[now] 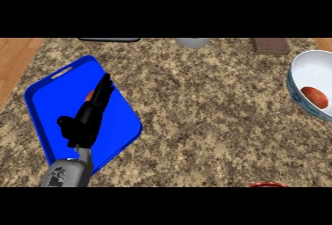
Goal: Pick the squash from the placemat and place it in the bowl
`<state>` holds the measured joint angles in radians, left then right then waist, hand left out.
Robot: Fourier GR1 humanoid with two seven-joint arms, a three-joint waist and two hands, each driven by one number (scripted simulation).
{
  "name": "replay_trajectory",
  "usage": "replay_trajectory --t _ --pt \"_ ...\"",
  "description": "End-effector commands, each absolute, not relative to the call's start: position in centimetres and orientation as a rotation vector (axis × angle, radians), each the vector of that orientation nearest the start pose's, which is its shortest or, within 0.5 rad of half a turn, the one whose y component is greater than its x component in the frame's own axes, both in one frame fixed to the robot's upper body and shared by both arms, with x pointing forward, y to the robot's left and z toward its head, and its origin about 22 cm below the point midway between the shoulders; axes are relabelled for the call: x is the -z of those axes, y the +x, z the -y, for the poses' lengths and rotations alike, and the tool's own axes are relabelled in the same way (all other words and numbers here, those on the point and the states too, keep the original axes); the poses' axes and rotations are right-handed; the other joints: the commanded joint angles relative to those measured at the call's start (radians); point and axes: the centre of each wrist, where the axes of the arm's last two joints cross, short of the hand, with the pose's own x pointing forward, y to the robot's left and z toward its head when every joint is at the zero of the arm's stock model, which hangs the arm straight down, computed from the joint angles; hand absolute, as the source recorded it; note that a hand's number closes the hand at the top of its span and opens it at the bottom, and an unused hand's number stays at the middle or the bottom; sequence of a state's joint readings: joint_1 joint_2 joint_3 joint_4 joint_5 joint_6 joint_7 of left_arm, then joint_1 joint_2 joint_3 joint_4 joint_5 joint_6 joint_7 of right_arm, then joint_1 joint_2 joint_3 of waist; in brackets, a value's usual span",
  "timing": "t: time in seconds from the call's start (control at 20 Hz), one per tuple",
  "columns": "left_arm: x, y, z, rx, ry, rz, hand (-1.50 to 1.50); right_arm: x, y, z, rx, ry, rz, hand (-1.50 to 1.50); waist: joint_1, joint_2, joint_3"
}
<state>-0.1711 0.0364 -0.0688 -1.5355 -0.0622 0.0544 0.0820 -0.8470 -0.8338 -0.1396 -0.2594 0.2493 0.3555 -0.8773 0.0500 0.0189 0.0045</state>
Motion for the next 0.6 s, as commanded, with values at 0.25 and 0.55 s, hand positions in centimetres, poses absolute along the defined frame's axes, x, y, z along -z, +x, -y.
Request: replay_trajectory --t 0.25,0.55 --pt "-4.2 28.0 -20.2 0.144 0.032 1.618 0.0 -16.0 32.3 54.4 -0.463 -0.133 1.82 -1.5 -0.003 0.0 0.002" --pt "-3.8 28.0 -20.8 0.124 0.034 1.625 0.0 -16.3 31.6 55.1 -0.432 -0.039 1.813 -1.5 0.002 0.006 0.005"
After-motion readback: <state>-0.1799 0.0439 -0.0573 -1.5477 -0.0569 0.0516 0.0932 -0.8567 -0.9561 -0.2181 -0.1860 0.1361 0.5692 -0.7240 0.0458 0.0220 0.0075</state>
